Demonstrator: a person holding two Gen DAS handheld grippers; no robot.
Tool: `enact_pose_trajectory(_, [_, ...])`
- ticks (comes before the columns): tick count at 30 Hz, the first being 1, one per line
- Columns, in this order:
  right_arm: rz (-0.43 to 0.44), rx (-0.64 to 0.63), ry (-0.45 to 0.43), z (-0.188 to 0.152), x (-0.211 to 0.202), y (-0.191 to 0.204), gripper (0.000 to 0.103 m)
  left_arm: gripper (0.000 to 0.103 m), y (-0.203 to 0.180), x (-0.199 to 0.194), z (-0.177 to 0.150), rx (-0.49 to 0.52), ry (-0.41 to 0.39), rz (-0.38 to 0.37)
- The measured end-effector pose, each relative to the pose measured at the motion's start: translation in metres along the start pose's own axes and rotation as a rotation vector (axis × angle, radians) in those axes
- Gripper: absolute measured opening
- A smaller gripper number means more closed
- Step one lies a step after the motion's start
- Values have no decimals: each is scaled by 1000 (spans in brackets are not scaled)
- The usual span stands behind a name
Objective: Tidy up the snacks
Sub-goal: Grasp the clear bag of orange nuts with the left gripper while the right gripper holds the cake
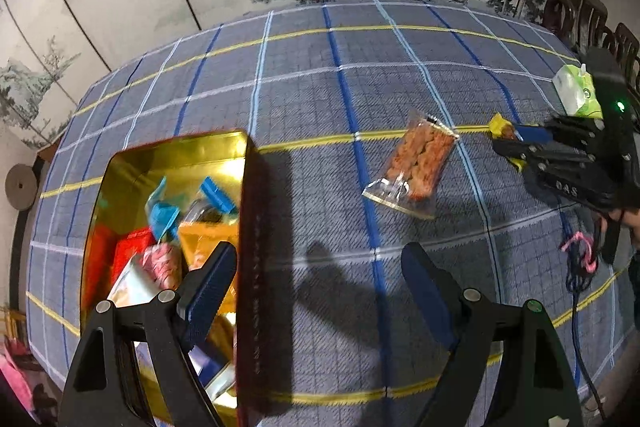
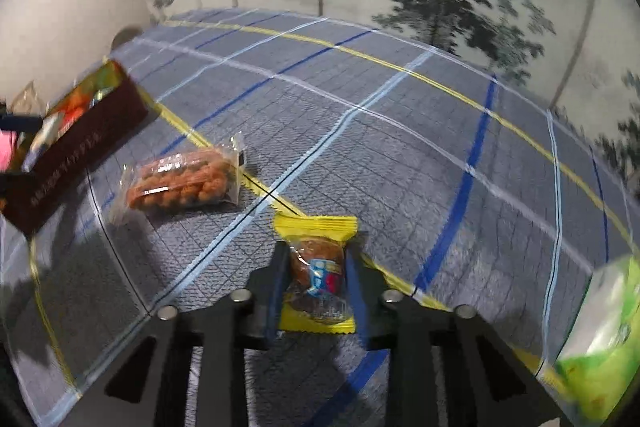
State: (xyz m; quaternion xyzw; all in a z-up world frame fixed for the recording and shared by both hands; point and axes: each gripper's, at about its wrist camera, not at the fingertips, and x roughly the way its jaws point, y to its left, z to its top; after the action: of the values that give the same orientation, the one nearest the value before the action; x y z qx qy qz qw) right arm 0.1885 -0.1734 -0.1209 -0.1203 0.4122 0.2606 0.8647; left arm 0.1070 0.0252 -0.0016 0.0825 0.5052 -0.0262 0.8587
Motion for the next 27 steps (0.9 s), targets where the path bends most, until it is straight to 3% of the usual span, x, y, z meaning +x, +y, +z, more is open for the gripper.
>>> enact_pose_trajectory(7, [-108, 151, -32, -33, -23, -5, 25, 82, -24, 13, 14, 105, -84, -41])
enact_pose_trajectory(14, [-246, 285, -40, -73, -53, -27, 25, 82, -48, 41, 37, 187, -69, -146])
enact_pose_trajectory(23, [-294, 348, -60, -95, -69, -30, 25, 81, -60, 73, 54, 211, -21, -153])
enact_pose_trajectory(27, [-296, 350, -59, -93, -68, -30, 25, 58, -62, 83, 56, 195, 11, -180])
